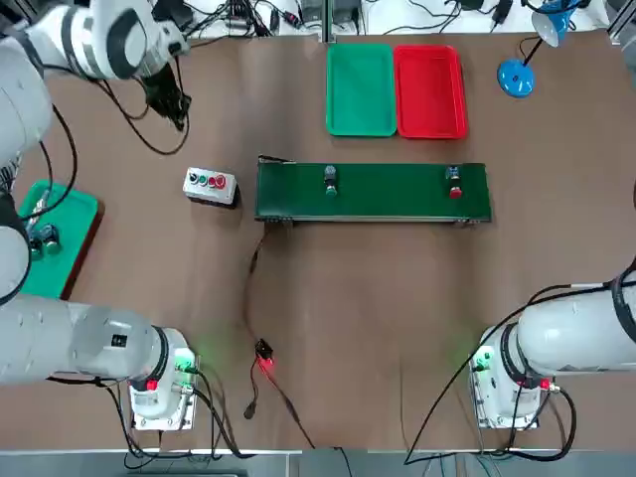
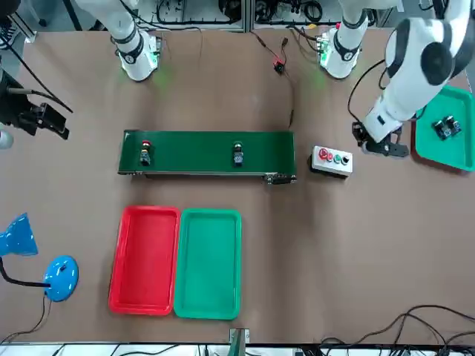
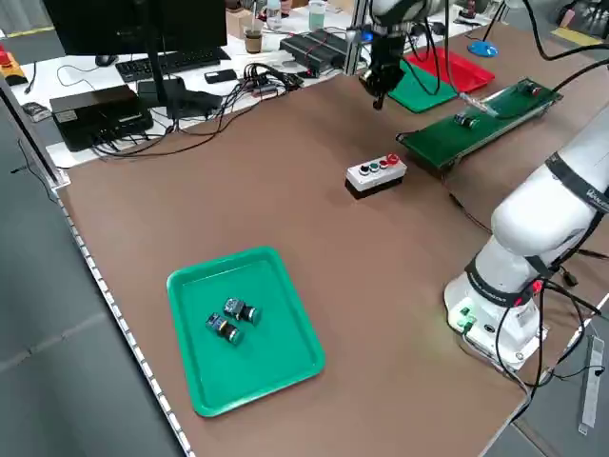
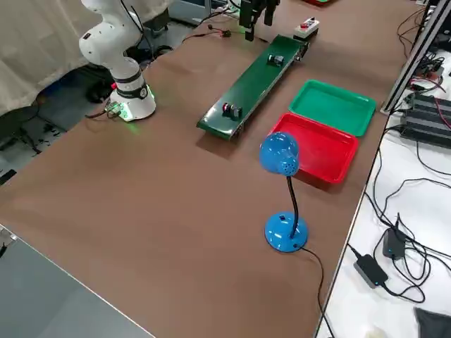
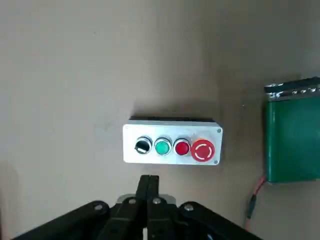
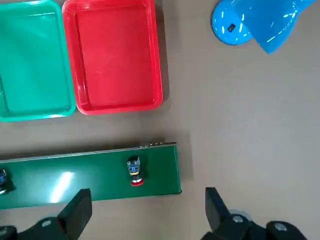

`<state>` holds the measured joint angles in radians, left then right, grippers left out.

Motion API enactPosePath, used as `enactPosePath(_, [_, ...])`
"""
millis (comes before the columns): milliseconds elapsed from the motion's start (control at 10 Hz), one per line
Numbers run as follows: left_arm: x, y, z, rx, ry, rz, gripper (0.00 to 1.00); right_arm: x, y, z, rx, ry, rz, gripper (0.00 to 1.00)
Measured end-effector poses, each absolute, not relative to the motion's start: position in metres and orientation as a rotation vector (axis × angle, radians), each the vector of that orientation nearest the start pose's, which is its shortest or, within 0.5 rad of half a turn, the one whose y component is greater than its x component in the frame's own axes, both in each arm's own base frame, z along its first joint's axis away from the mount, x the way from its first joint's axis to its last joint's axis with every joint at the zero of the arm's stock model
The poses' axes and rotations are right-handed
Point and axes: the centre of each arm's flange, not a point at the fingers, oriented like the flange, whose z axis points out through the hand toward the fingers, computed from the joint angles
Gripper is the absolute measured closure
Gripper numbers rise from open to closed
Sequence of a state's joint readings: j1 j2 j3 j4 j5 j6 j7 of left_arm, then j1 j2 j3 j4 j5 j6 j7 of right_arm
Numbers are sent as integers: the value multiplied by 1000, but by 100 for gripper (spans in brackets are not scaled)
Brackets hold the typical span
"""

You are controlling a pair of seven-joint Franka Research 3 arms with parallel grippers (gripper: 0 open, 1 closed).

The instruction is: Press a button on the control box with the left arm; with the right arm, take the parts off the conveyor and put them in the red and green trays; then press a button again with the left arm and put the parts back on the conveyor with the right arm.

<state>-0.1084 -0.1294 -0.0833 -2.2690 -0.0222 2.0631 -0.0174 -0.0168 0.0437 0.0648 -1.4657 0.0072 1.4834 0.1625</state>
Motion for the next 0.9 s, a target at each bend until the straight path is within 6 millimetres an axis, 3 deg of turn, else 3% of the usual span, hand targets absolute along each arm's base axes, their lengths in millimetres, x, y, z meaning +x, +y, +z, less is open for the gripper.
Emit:
enactPosePath(200, [463,-108,370,-3115,304,152,99,559,27,639,-3129,179,50,0])
enactPosePath(500, [455,-114,322,-3116,325,153,99,559,27,636,-3130,179,59,0])
enactPosePath(900, [455,-125,291,-3117,327,192,99,559,27,627,-3131,176,88,0])
